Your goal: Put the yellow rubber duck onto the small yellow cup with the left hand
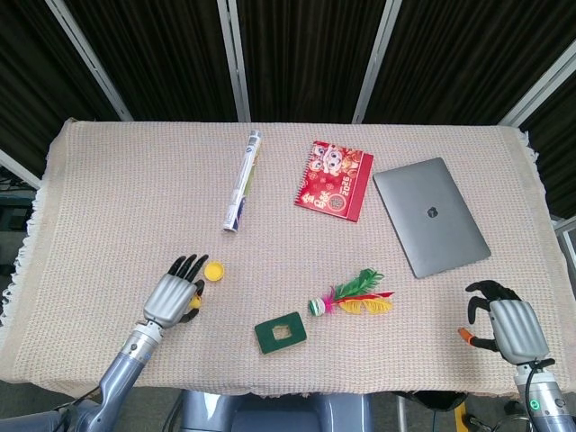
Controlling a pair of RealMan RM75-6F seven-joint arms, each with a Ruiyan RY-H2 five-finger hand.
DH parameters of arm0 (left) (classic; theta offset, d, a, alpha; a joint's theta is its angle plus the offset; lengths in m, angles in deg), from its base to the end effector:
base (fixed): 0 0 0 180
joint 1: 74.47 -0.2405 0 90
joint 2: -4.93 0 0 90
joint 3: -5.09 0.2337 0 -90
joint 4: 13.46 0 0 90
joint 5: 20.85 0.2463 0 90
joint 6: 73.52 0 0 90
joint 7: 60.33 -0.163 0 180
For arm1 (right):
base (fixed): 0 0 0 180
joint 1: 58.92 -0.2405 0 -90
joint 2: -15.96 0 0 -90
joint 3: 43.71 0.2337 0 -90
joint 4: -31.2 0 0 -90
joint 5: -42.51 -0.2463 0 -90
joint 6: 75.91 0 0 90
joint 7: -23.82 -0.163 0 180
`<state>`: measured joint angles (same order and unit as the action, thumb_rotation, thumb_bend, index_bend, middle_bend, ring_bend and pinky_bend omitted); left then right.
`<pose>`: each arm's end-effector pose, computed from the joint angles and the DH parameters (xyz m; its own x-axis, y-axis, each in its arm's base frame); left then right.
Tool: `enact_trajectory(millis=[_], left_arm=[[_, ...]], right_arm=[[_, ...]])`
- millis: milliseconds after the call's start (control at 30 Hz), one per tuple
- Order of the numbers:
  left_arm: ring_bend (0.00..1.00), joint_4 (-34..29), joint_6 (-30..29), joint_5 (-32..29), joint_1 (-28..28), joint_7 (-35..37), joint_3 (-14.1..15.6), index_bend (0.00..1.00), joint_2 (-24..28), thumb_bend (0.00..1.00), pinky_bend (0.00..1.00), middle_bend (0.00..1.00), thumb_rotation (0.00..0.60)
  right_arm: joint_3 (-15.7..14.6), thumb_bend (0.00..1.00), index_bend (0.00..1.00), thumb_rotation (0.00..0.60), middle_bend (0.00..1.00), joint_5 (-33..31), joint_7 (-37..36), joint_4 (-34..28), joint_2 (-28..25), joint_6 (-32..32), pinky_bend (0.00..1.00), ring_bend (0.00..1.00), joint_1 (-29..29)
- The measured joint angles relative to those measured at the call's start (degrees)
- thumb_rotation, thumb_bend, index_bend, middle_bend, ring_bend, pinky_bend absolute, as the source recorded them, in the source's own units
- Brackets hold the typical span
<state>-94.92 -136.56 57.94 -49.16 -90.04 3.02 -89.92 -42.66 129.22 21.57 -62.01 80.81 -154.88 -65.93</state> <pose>-0.1893 0.2596 -0.0916 0.6086 0.2175 0.7631 0.7692 -0.3980 -0.5000 -0.3000 -0.2029 0.0886 0.3397 -0.1302 0.9315 -0.9405 -0.0521 0.3358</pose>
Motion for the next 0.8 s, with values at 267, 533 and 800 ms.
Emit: enact_trajectory(millis=[267, 533, 800], left_arm=[[0.00, 0.0, -1.2, 0.3, 0.0, 1.0, -0.2, 0.52, 0.4, 0.28, 0.11, 0.00, 0.600], [0.00, -0.6, -3.0, 0.6, 1.0, 1.6, -3.1, 0.52, 2.7, 0.28, 0.12, 0.00, 0.600], [0.00, 0.4, -2.3, -0.7, 3.8, 1.3, -6.4, 0.52, 4.4, 0.28, 0.12, 0.00, 0.600]], right_arm=[[0.0, 0.11, 0.67, 0.600, 0.30, -0.1, 0.1, -0.1, 0.0, 0.1, 0.34, 0.21, 0.0], [-0.1, 0.11, 0.67, 0.600, 0.30, -0.1, 0.1, -0.2, -0.1, 0.2, 0.34, 0.21, 0.0], [-0.1, 0.11, 0.67, 0.600, 0.30, -0.2, 0.0, -0.4, -0.1, 0.2, 0.34, 0.21, 0.0]])
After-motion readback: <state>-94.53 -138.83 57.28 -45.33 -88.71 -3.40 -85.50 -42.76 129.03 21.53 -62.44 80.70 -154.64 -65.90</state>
